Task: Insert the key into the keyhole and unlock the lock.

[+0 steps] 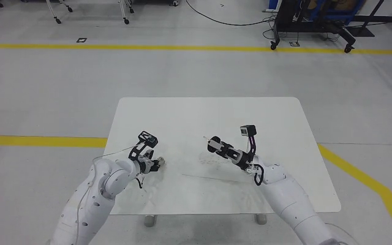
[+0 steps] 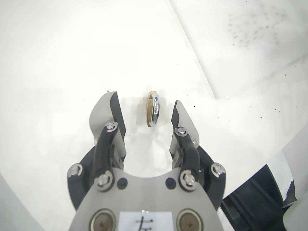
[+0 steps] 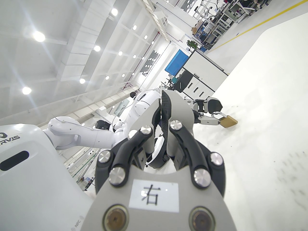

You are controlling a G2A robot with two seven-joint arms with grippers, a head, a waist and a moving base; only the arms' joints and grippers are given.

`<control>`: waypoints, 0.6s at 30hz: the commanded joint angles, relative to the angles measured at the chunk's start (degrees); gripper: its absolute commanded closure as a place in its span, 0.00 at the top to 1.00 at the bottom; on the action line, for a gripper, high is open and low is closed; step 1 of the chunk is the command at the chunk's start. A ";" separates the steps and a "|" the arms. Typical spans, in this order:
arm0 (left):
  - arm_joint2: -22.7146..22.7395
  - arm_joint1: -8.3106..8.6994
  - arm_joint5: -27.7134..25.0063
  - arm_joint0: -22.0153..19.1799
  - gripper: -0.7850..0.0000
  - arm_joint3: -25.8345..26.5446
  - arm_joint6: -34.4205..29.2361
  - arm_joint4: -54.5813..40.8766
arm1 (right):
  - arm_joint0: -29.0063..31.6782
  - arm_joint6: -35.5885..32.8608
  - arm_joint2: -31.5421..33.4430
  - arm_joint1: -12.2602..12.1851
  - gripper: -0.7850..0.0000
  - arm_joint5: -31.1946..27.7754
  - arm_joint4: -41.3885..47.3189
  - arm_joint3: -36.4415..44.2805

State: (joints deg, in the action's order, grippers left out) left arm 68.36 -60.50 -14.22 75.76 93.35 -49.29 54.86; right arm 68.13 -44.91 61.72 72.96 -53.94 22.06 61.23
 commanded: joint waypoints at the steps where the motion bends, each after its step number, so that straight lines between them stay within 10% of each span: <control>1: -0.07 -0.01 -0.04 0.02 0.45 -0.13 0.48 0.11 | 0.00 0.00 0.00 0.00 0.00 0.00 0.00 0.00; 7: -0.73 -0.06 -0.96 -0.07 0.34 -0.57 2.31 1.46 | 0.00 0.00 0.00 0.00 0.00 0.00 0.00 0.00; 11: -1.00 -0.04 -1.67 -0.11 0.00 -0.67 2.69 2.16 | 0.00 0.00 0.00 0.00 0.00 0.00 0.00 0.00; 18: -0.98 0.12 -3.19 0.11 0.00 -0.46 3.42 3.37 | 0.00 0.00 0.00 0.00 0.00 0.00 0.00 0.00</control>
State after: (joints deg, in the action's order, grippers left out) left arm 67.30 -60.40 -17.17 75.80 92.97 -46.28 58.25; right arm 68.13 -44.91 61.72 72.96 -53.94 22.06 61.23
